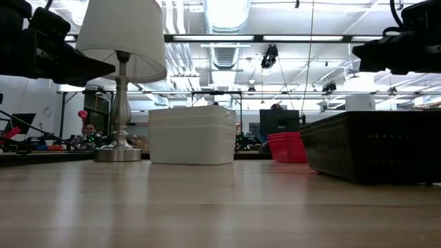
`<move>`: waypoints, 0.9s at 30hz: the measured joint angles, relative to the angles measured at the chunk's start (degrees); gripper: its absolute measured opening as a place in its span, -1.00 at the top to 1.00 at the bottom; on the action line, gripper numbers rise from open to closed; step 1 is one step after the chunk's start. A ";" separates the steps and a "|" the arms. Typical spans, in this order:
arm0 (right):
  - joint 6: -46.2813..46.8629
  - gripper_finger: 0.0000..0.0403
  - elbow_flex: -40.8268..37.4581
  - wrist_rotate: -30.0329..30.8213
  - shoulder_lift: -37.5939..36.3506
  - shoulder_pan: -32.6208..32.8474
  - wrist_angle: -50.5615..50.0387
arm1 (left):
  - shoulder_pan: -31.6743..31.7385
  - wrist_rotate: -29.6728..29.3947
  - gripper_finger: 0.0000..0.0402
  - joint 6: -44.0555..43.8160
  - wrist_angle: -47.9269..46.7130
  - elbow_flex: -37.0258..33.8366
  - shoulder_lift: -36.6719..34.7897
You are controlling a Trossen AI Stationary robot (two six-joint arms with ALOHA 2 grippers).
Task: Stack baskets by color
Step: Return to Home Position
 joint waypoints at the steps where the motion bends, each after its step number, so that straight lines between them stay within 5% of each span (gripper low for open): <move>1: 1.07 0.96 0.00 0.09 -0.02 0.00 0.08 | -0.01 0.02 1.00 0.00 -0.10 0.00 0.17; 27: 6.37 0.96 -0.05 0.24 0.39 0.00 -0.42 | 0.01 0.05 1.00 -0.02 0.06 -0.02 4.88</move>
